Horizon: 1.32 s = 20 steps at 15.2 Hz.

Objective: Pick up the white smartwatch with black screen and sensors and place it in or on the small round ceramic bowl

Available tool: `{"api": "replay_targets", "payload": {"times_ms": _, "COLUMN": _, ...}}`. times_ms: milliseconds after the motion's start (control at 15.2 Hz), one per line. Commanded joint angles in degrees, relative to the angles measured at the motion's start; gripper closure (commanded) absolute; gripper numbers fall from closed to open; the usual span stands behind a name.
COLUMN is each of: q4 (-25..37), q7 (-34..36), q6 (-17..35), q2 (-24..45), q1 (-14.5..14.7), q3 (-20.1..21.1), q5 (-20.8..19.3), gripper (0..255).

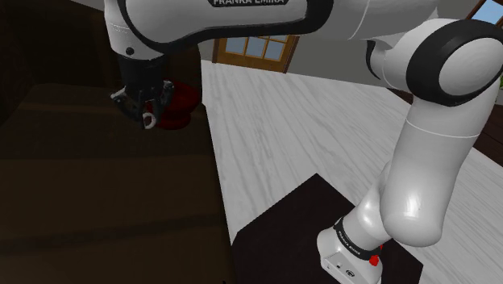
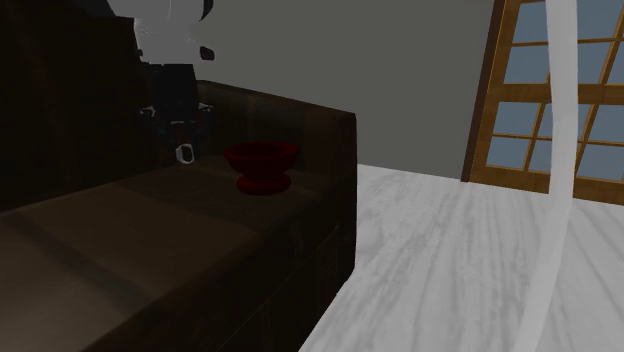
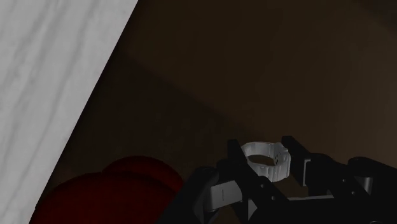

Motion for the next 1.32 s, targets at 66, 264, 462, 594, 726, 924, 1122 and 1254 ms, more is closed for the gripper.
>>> {"api": "replay_targets", "payload": {"times_ms": 66, "q4": 2.24, "q7": -0.2, "q6": -2.33, "q2": -0.09, "q1": 0.15, "q3": 0.08, "q5": 0.12, "gripper": 255}}
{"api": "replay_targets", "payload": {"times_ms": 264, "q4": 4.53, "q7": -0.34, "q6": -4.62, "q2": -0.11, "q1": 0.34, "q3": 0.15, "q5": 0.18, "gripper": 255}}
{"api": "replay_targets", "payload": {"times_ms": 462, "q4": 7.03, "q7": -0.46, "q6": -6.99, "q2": 0.02, "q1": 0.58, "q3": 0.22, "q5": 0.18, "gripper": 255}}
{"api": "replay_targets", "payload": {"times_ms": 594, "q4": 8.82, "q7": -0.52, "q6": -8.61, "q2": 0.18, "q1": 0.79, "q3": 0.25, "q5": 0.14, "gripper": 255}}
{"api": "replay_targets", "payload": {"times_ms": 726, "q4": 10.72, "q7": -0.57, "q6": -10.27, "q2": 0.43, "q1": 1.02, "q3": 0.28, "q5": 0.05, "gripper": 255}}
{"api": "replay_targets", "payload": {"times_ms": 924, "q4": 12.77, "q7": -2.82, "q6": -11.03, "q2": 1.64, "q1": -0.2, "q3": -0.49, "q5": -0.21, "gripper": 255}}
{"api": "replay_targets", "payload": {"times_ms": 1122, "q4": 16.38, "q7": -6.11, "q6": -12.22, "q2": 3.94, "q1": -1.87, "q3": -1.62, "q5": -0.72, "gripper": 255}}
{"api": "replay_targets", "payload": {"times_ms": 1254, "q4": 19.45, "q7": -8.26, "q6": -13.27, "q2": 5.88, "q1": -2.82, "q3": -2.36, "q5": -1.16, "gripper": 255}}
